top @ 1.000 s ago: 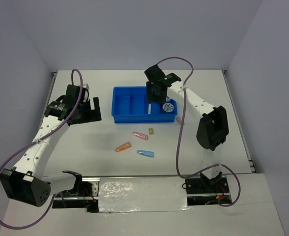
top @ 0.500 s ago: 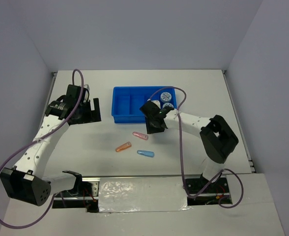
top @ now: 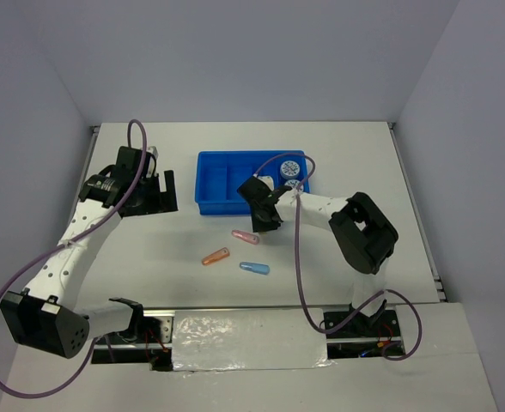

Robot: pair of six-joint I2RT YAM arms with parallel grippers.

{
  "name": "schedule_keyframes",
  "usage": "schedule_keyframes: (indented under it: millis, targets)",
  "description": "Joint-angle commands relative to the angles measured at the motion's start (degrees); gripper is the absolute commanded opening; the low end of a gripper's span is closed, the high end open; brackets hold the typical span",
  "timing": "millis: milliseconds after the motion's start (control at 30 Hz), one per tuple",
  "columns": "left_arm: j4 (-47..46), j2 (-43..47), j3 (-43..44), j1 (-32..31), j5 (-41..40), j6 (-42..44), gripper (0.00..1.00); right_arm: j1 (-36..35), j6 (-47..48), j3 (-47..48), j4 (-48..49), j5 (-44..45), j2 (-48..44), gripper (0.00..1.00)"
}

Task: Sort the stationery into containers
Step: Pick up the stationery from the center of the board.

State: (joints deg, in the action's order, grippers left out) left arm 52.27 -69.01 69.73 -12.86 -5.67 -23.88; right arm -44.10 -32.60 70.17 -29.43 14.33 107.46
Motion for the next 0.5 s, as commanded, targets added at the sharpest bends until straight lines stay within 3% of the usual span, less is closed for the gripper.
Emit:
schedule_keyframes:
  millis: [0, 133, 333, 467]
  targets:
    - [-0.94, -0.24, 1.54, 0.29, 0.57, 1.38, 0.99, 0.15, -2.03, 0.23, 1.66, 1.67, 0.56, 0.32]
    - [-0.77, -0.68, 1.98, 0.29, 0.84, 1.29, 0.99, -0.20, -3.08, -1.00, 1.05, 2.37, -1.72, 0.19]
    - [-0.41, -1.21, 3.74, 0.29, 1.01, 1.20, 0.99, -2.22, -0.98, 4.77, -1.24, 0.27, -14.45, 0.22]
    - [-0.68, -1.74, 4.09, 0.29, 1.54, 1.12, 0.99, -0.91, 2.62, 14.88, -4.84, -0.70, -11.76, 0.24]
